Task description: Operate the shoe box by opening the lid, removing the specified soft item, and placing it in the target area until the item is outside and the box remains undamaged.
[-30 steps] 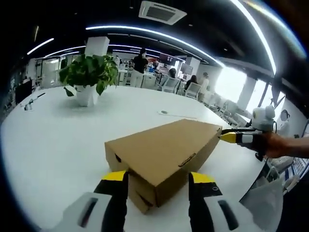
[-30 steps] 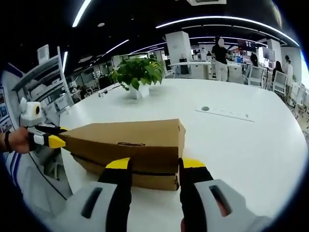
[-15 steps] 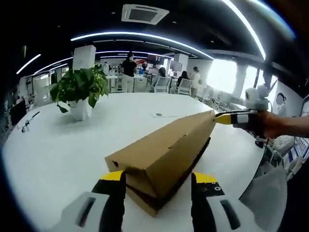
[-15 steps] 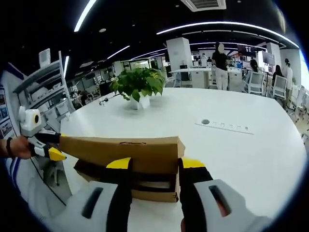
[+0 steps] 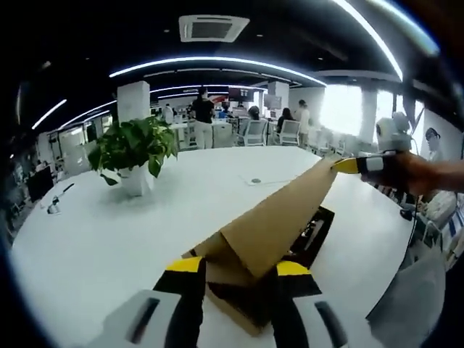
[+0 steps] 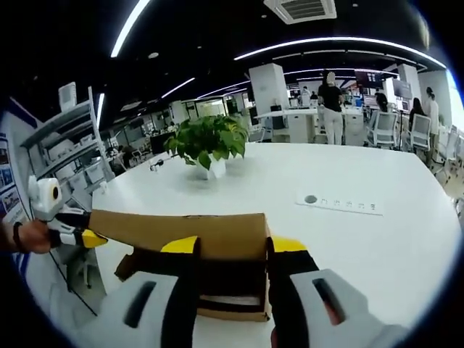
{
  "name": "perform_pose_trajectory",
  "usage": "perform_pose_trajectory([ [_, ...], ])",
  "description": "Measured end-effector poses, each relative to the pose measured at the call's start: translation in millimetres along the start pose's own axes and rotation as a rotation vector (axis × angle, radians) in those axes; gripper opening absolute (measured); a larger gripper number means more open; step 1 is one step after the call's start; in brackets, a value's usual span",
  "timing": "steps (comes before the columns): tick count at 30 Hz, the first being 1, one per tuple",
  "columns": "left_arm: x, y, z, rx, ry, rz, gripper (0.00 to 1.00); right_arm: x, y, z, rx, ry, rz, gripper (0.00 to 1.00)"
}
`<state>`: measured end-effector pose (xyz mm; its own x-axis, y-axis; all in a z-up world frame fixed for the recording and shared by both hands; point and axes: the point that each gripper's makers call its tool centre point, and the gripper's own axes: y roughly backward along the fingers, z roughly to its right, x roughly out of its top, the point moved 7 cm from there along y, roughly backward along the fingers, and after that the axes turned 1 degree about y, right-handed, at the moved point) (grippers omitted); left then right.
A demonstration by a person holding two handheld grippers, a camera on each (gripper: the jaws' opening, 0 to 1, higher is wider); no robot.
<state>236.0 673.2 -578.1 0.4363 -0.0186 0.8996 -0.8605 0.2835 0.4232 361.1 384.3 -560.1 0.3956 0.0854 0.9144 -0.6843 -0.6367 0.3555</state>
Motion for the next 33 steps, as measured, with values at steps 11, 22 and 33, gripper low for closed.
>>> perform_pose_trajectory([
  [11,17.8,-6,-15.3,0.135,-0.05,0.027,0.14,28.2,-18,2,0.019,-0.007,0.041,0.32],
  [22,28.5,-12,-26.3,0.182,-0.018,0.044,0.08,45.7,-27,1,0.05,-0.008,0.049,0.32],
  [33,34.9,-17,-30.8,0.199,-0.019,0.017,0.08,52.8,-31,5,0.115,-0.018,0.04,0.31],
])
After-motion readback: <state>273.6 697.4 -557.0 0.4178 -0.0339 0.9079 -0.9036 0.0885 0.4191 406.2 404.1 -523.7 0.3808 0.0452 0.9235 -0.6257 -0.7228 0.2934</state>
